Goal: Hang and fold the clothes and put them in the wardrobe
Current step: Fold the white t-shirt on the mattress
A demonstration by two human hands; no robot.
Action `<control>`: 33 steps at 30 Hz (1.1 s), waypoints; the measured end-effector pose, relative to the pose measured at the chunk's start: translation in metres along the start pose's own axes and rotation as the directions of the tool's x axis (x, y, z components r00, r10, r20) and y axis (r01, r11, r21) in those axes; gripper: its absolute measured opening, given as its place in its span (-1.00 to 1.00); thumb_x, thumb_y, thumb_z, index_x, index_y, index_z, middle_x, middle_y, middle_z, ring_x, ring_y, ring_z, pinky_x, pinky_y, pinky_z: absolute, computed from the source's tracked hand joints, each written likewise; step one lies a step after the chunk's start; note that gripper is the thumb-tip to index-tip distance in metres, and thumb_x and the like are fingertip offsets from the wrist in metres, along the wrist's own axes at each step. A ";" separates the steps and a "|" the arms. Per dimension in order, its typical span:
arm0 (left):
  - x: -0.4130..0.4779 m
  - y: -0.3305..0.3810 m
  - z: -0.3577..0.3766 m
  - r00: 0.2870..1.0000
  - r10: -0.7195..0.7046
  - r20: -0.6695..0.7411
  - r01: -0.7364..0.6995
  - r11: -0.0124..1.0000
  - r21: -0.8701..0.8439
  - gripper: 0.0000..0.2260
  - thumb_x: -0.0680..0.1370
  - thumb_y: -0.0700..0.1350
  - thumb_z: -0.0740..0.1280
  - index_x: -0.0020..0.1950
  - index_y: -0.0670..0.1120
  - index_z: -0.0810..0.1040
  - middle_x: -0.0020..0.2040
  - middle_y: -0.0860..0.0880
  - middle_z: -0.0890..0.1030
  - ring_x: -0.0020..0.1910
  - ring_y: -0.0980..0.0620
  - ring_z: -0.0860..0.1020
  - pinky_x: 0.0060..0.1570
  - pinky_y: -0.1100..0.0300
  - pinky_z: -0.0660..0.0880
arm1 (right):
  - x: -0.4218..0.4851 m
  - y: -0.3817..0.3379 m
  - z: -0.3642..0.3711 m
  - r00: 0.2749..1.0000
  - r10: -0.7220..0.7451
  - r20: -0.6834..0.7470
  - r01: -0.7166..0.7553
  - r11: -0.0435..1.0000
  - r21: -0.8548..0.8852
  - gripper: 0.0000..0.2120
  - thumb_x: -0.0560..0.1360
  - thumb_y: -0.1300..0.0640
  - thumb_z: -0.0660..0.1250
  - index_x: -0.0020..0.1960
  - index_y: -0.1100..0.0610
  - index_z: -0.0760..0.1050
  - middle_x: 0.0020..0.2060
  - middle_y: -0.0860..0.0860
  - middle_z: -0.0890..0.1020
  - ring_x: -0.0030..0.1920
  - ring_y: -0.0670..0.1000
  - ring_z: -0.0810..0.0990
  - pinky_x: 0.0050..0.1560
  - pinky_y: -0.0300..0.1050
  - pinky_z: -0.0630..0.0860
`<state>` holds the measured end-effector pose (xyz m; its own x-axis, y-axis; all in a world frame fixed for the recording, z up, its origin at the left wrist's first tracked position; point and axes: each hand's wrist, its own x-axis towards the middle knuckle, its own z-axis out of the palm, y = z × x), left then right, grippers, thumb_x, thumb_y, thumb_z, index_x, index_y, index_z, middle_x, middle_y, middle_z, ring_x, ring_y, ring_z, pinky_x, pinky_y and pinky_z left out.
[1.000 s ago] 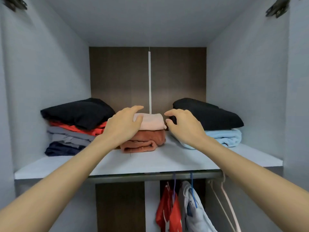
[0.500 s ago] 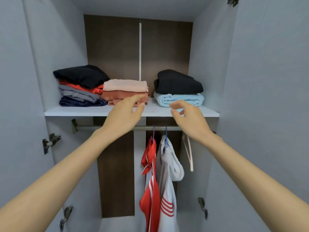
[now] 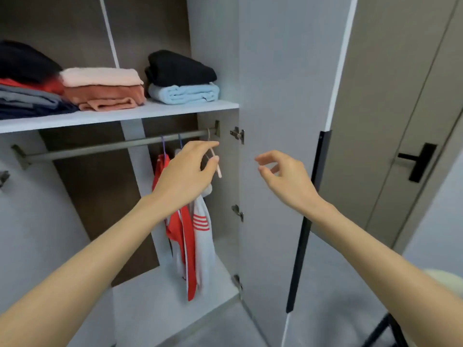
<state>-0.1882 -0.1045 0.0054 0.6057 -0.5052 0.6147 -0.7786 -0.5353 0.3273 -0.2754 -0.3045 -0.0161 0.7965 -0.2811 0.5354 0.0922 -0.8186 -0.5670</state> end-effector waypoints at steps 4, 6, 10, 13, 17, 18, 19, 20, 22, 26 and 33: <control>-0.032 0.047 0.030 0.986 0.077 0.150 -0.069 0.996 -0.056 -0.65 0.62 -0.01 0.19 0.41 0.01 0.40 0.35 -0.03 0.43 0.29 0.01 0.42 0.25 0.18 0.30 | -0.077 0.020 -0.033 0.988 0.157 -0.010 -0.158 0.985 -0.069 -0.76 0.58 0.05 0.20 0.22 -0.02 0.50 0.10 -0.19 0.57 -0.07 -0.06 0.56 0.07 0.01 0.52; -0.044 0.073 0.048 0.972 0.119 0.203 -0.102 0.991 -0.089 -0.65 0.61 -0.01 0.19 0.40 0.01 0.39 0.34 -0.05 0.44 0.30 -0.04 0.42 0.31 0.02 0.33 | -0.111 0.035 -0.052 0.975 0.219 -0.036 -0.221 0.969 -0.106 -0.76 0.57 0.06 0.20 0.21 -0.03 0.50 0.11 -0.17 0.58 -0.05 -0.06 0.56 0.09 0.02 0.52; -0.063 0.135 0.095 0.921 0.245 0.303 -0.192 0.962 -0.195 -0.65 0.62 0.01 0.16 0.41 0.05 0.37 0.37 0.00 0.42 0.29 -0.02 0.44 0.24 0.03 0.38 | -0.179 0.075 -0.096 0.932 0.347 -0.108 -0.360 0.920 -0.155 -0.76 0.56 0.09 0.22 0.20 -0.01 0.52 0.16 -0.10 0.58 -0.01 -0.10 0.52 0.12 -0.06 0.48; -0.070 0.188 0.137 0.866 0.337 0.370 -0.241 0.929 -0.282 -0.65 0.62 0.02 0.15 0.41 0.06 0.37 0.36 0.01 0.42 0.27 0.00 0.44 0.20 0.09 0.38 | -0.231 0.107 -0.134 0.876 0.447 -0.182 -0.475 0.864 -0.165 -0.77 0.55 0.12 0.24 0.18 0.01 0.53 0.15 -0.07 0.59 -0.04 -0.11 0.50 0.06 -0.16 0.41; -0.084 0.271 0.193 0.792 0.434 0.430 -0.289 0.886 -0.362 -0.66 0.62 0.03 0.14 0.40 0.08 0.37 0.29 0.02 0.47 0.18 -0.02 0.48 0.15 0.00 0.43 | -0.299 0.147 -0.190 0.771 0.580 -0.262 -0.623 0.772 -0.126 -0.78 0.56 0.11 0.23 0.17 -0.02 0.52 0.09 -0.18 0.57 -0.16 -0.18 0.52 0.01 -0.09 0.49; -0.088 0.292 0.207 0.771 0.459 0.441 -0.301 0.874 -0.382 -0.66 0.62 0.03 0.14 0.40 0.08 0.37 0.28 0.02 0.49 0.16 -0.02 0.49 0.15 -0.03 0.44 | -0.316 0.158 -0.204 0.746 0.603 -0.281 -0.652 0.748 -0.126 -0.78 0.56 0.10 0.23 0.18 -0.02 0.52 0.09 -0.18 0.56 -0.16 -0.18 0.52 0.02 -0.06 0.51; -0.093 0.313 0.221 0.750 0.479 0.455 -0.308 0.863 -0.400 -0.66 0.62 0.04 0.14 0.39 0.08 0.38 0.27 0.03 0.49 0.16 -0.02 0.50 0.15 -0.06 0.45 | -0.332 0.169 -0.217 0.725 0.621 -0.297 -0.676 0.725 -0.133 -0.78 0.56 0.10 0.23 0.19 -0.02 0.51 0.11 -0.16 0.56 -0.16 -0.15 0.53 0.01 -0.06 0.51; -0.097 0.333 0.236 0.729 0.499 0.469 -0.313 0.852 -0.419 -0.66 0.62 0.04 0.14 0.39 0.08 0.38 0.27 0.04 0.50 0.16 -0.02 0.50 0.14 -0.07 0.46 | -0.348 0.181 -0.231 0.707 0.635 -0.310 -0.696 0.704 -0.144 -0.77 0.56 0.10 0.23 0.20 -0.01 0.51 0.14 -0.14 0.57 -0.15 -0.13 0.53 0.00 -0.08 0.49; -0.109 0.375 0.266 0.683 0.542 0.489 -0.329 0.827 -0.457 -0.66 0.62 0.03 0.14 0.39 0.07 0.39 0.28 0.03 0.50 0.18 -0.02 0.50 0.15 -0.05 0.46 | -0.380 0.208 -0.257 0.665 0.669 -0.334 -0.738 0.657 -0.153 -0.76 0.55 0.11 0.24 0.19 0.01 0.53 0.14 -0.11 0.59 -0.13 -0.12 0.54 -0.03 -0.14 0.44; -0.139 0.446 0.330 0.588 0.605 0.536 -0.359 0.790 -0.497 -0.66 0.63 0.01 0.15 0.40 0.05 0.37 0.34 0.04 0.46 0.24 0.01 0.47 0.09 0.09 0.39 | -0.442 0.259 -0.300 0.535 0.766 -0.358 -0.840 0.528 -0.126 -0.76 0.52 0.13 0.26 0.16 0.03 0.56 0.11 -0.09 0.63 0.02 -0.10 0.55 0.02 -0.20 0.41; -0.205 0.552 0.438 0.358 0.668 0.652 -0.379 0.742 -0.553 -0.65 0.63 -0.01 0.15 0.42 0.02 0.35 0.38 -0.01 0.43 0.27 -0.01 0.44 0.14 0.10 0.41 | -0.562 0.328 -0.357 0.314 0.850 -0.424 -0.948 0.304 -0.093 -0.75 0.52 0.19 0.23 0.16 0.07 0.55 0.13 -0.01 0.60 0.01 0.02 0.58 -0.08 -0.23 0.32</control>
<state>-0.6705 -0.5930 -0.2546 -0.1968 -0.9800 -0.0286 -0.8980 0.1684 0.4064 -0.9060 -0.5936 -0.2798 0.0754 -0.9960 -0.0485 -0.7826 -0.0290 -0.6218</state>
